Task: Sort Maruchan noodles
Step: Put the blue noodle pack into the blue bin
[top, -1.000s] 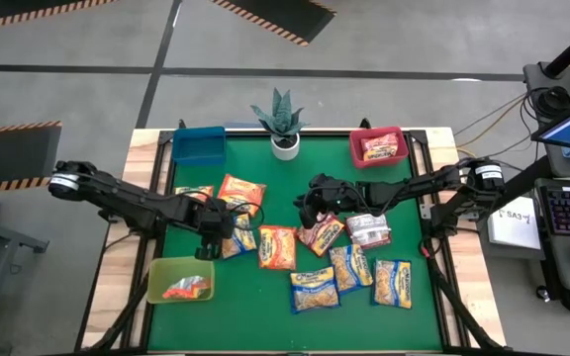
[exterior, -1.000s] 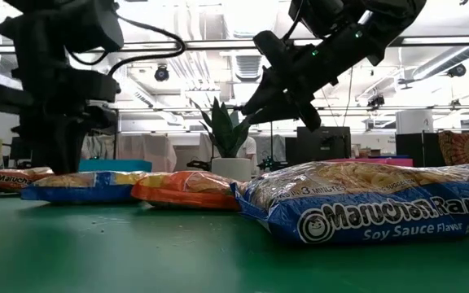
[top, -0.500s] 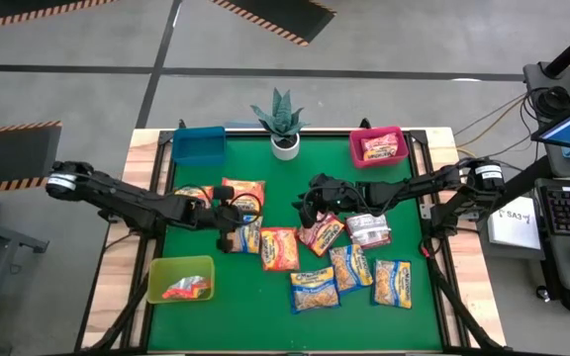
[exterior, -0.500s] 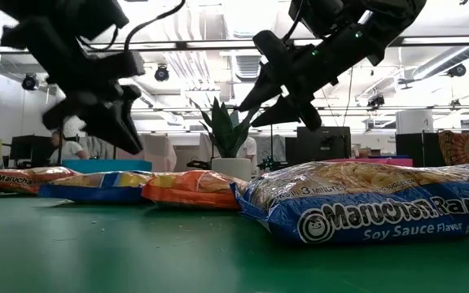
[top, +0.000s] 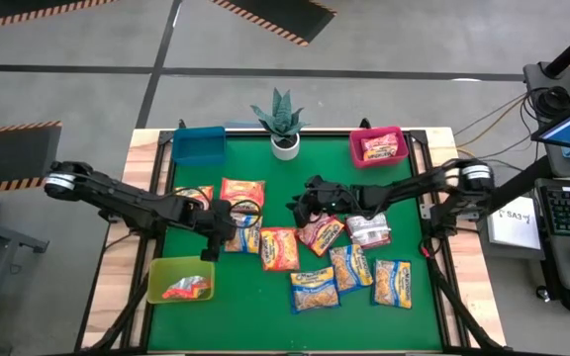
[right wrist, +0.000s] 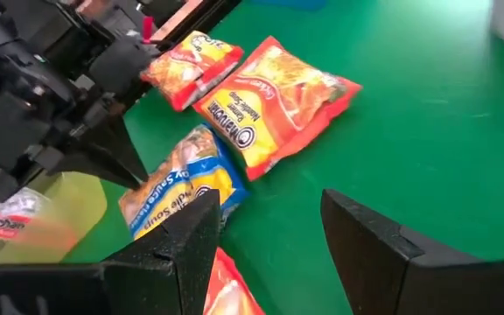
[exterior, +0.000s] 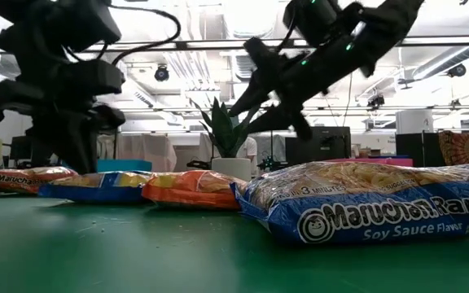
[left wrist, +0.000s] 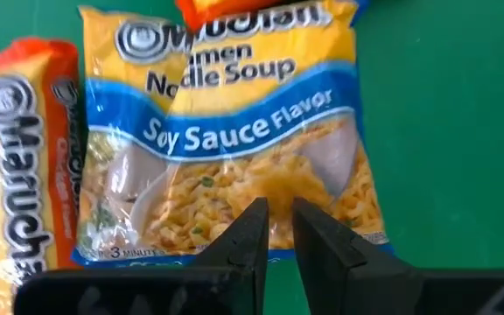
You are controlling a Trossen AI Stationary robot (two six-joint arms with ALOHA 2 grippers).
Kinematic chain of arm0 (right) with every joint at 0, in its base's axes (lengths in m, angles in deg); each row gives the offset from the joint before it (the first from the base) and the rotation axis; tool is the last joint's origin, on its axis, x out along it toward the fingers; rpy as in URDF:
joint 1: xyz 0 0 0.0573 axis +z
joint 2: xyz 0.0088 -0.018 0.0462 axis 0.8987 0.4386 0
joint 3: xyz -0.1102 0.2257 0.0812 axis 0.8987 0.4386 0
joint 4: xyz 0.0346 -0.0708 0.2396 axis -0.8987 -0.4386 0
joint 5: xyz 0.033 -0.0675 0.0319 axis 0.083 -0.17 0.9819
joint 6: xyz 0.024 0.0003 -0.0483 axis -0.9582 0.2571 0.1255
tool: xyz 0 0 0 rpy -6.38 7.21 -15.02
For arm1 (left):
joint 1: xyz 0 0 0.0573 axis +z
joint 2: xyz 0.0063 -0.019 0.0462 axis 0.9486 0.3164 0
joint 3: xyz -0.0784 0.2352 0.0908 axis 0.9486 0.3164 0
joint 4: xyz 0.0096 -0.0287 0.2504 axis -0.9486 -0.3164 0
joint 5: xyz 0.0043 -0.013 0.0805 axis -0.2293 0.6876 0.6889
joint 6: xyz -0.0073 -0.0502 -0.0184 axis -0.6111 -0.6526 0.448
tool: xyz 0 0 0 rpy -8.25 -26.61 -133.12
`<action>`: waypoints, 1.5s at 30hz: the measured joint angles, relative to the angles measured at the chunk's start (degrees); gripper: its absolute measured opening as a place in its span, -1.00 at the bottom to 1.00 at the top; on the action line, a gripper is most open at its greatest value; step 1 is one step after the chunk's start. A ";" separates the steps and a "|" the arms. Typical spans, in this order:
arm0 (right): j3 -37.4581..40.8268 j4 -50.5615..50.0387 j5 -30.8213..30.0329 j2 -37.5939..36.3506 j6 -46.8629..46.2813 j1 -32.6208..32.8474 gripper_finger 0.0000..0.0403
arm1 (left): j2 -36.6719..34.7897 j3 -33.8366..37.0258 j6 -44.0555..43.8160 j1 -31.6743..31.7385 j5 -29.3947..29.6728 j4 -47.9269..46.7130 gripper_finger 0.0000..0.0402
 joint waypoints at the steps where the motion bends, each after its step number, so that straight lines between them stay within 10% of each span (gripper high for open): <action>1: -0.61 1.60 0.16 1.81 0.08 0.00 -0.05 | -0.01 0.10 -0.37 -0.04 -0.08 -0.16 -0.81; 18: -25.76 -12.77 15.31 23.96 3.79 -2.01 -0.05 | 0.70 2.26 -3.20 -0.11 -1.28 2.21 -0.81; 45: -27.85 -3.98 20.36 29.13 -0.65 -2.26 -0.05 | 1.36 4.80 -7.23 -0.06 3.22 7.67 -0.81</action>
